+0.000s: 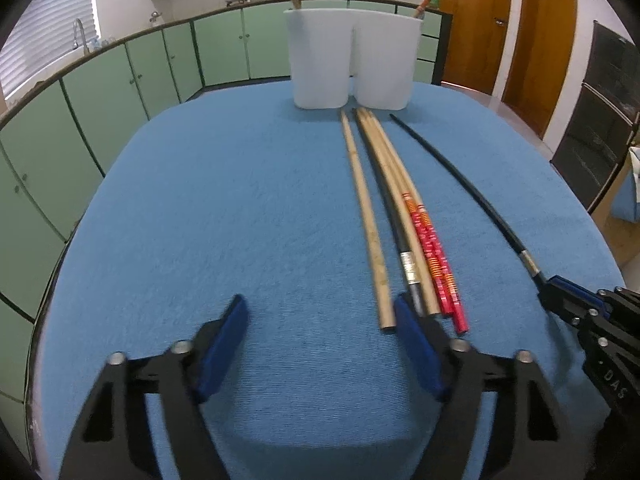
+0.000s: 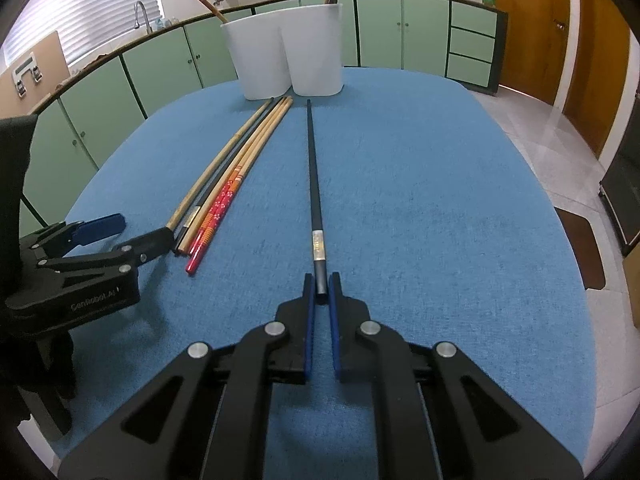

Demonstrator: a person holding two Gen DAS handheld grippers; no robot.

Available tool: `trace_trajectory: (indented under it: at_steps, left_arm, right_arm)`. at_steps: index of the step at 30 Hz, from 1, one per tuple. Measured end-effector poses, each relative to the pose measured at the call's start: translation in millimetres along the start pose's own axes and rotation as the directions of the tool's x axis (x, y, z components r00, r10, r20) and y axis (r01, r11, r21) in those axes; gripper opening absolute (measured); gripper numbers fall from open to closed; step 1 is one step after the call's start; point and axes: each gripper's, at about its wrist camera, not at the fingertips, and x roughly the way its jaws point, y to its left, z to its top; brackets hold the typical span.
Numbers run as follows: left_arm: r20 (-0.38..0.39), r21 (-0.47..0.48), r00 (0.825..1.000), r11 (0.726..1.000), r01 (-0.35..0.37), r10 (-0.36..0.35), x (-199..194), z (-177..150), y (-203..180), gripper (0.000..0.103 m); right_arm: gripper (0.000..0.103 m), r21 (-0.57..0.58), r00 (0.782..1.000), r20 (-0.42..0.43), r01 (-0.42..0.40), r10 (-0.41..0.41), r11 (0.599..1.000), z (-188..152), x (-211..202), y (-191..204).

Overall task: Organize utensils
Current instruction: 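Grasp a black chopstick with the right tool while the left tool grasps a wooden chopstick, then lift both chopsticks and lower them into the white holder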

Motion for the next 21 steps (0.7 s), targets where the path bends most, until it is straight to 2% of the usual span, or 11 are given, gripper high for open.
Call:
trace_trajectory:
  at_steps: [1, 3, 6, 9, 16, 21]
  left_arm:
    - [0.004, 0.005, 1.000, 1.000, 0.009, -0.009, -0.9, -0.4, -2.8, 0.057]
    - [0.011, 0.022, 1.000, 1.000, 0.022, -0.022, -2.7, -1.0, -9.0, 0.039]
    - [0.017, 0.027, 0.999, 0.999, 0.039, -0.039, -3.5, -1.7, -16.4, 0.020]
    - [0.021, 0.039, 0.999, 0.999, 0.034, -0.035, -3.6, -2.2, -23.9, 0.008]
    - [0.031, 0.021, 0.999, 0.999, 0.040, -0.041, -9.5, -2.9, -25.6, 0.007]
    - [0.091, 0.021, 0.995, 0.999, 0.032, -0.034, -38.4, 1.1, -20.4, 0.007]
  right_arm:
    - [0.007, -0.003, 1.000, 0.000, 0.004, -0.004, 1.000, 0.1, 0.1, 1.0]
    - [0.008, -0.007, 1.000, -0.002, 0.007, -0.007, 1.000, 0.6, 1.1, 2.3]
    - [0.008, -0.004, 1.000, -0.001, 0.003, -0.003, 1.000, 0.8, 1.7, 2.2]
    - [0.007, 0.002, 1.000, 0.000, -0.004, 0.004, 1.000, 0.7, 1.6, 0.6]
    - [0.006, -0.002, 0.999, 0.029, -0.014, 0.014, 1.000, 0.9, -6.3, 1.1]
    - [0.006, -0.028, 0.995, 0.095, -0.002, 0.005, 1.000, 8.1, -30.2, 1.4]
